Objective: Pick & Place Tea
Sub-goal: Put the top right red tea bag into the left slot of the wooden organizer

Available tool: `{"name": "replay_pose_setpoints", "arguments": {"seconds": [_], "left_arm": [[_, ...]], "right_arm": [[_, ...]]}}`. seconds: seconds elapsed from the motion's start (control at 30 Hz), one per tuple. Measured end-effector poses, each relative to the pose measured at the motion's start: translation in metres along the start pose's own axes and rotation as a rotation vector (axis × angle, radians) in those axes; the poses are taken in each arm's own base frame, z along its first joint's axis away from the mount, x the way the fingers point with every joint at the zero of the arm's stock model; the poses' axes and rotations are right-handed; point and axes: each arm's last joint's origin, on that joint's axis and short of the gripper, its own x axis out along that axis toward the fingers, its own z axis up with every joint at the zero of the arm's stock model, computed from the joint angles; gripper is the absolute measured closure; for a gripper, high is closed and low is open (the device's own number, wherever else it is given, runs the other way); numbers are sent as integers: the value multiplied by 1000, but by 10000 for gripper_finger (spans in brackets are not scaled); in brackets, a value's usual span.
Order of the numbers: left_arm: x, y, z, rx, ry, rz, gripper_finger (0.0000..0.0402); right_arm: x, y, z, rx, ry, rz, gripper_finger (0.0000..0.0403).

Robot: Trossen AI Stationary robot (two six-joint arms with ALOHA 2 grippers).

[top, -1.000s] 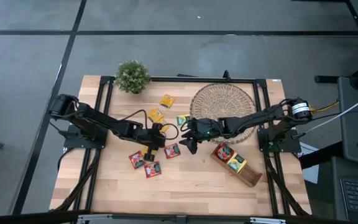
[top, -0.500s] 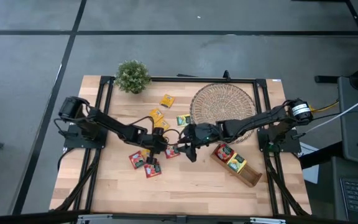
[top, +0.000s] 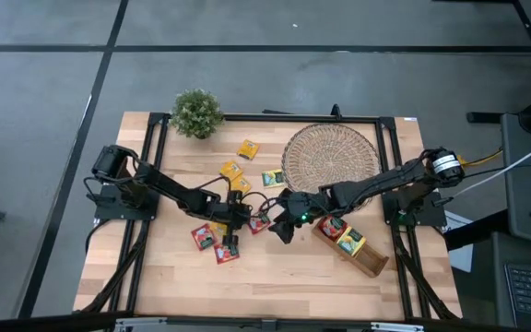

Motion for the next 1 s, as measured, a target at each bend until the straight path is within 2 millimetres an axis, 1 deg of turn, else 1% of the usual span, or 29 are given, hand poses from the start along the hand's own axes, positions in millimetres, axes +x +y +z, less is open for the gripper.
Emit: {"name": "replay_pose_setpoints", "arguments": {"seconds": [0.13,0.33,0.5,0.63,0.77,0.9,1.0], "left_arm": [[0,-3,4,-49,-56,8,399],[0,-2,6,-116,-77,14,399],[0,-2,6,-145,-84,28,400],[0,-1,7,-163,-100,47,399],[0,-2,13,-176,-156,35,400],[0,-2,13,-191,-155,21,400],[4,0,11,-212,-129,9,399]], "right_arm": [[10,-17,6,80,67,-22,199],[29,-43,13,105,156,-33,199],[34,-56,17,110,169,-73,199],[33,-61,19,113,173,-89,199],[33,-62,20,101,173,-95,199],[34,-65,17,103,185,-127,199],[34,-66,17,102,183,-141,199]]}}
